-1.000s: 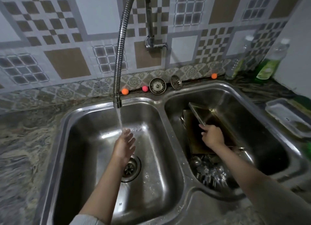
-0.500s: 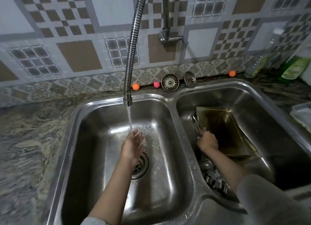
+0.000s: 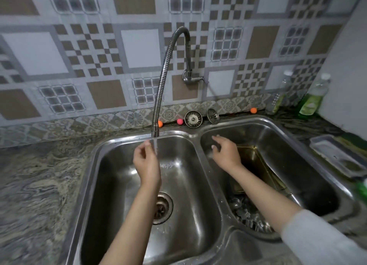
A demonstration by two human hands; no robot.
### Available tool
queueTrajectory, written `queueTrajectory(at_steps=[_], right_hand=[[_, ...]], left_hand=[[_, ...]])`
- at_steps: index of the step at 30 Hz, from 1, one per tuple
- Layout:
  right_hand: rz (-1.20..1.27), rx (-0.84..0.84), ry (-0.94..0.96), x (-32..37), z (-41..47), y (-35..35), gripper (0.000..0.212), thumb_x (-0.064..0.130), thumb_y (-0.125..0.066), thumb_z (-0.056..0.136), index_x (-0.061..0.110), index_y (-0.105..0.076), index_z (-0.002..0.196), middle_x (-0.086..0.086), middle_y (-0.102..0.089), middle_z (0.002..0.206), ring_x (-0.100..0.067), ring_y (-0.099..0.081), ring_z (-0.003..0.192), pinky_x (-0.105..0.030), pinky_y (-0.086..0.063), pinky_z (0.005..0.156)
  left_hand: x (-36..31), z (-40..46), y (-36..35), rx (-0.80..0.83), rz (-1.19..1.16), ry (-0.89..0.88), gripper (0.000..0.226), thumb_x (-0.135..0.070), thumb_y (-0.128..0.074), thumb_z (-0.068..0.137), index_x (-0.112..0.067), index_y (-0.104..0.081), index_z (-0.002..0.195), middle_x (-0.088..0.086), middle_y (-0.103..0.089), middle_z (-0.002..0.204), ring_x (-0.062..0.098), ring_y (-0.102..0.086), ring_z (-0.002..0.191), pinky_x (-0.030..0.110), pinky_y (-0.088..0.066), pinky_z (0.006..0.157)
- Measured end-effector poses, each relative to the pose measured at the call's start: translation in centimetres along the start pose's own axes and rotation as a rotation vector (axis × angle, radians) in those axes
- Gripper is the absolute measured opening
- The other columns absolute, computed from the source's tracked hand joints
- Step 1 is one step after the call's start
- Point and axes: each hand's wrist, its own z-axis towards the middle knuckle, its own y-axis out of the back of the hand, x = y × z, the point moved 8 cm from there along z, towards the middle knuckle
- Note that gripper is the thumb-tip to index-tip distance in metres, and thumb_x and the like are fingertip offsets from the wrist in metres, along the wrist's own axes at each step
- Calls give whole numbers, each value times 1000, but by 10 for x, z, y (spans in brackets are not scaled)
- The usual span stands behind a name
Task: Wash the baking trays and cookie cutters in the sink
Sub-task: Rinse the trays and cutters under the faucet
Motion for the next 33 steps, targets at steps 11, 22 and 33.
queueTrajectory(at_steps=[11,22,33], right_hand=[[144,-166,228,98,77,85,39,12,-54,93,8,-54,132,-6,-56,134,-20,-50,126,-21,-32,102],[-51,32,348,82,199,64,37,1,-56,90,10,-60,125,-8,-62,126,-27,-57,117,-36,-43,101],[-37,-6,613,79,232,55,18,5,-56,91,2,-70,102,-10,-68,95,-28,-61,88,-34,-49,78]], left_hand=[[-145,-22,-89,146,289,-565,39,-23,-56,94,-23,-49,132,-14,-46,126,3,-43,121,27,-37,103],[-154,-2,-137,-82,311,-571,40,-1,-54,90,-21,-63,124,-9,-66,109,20,-65,100,35,-54,90],[-153,4,-129,-161,347,-605,36,-1,-57,90,-21,-68,117,-7,-71,98,2,-62,68,15,-51,61]])
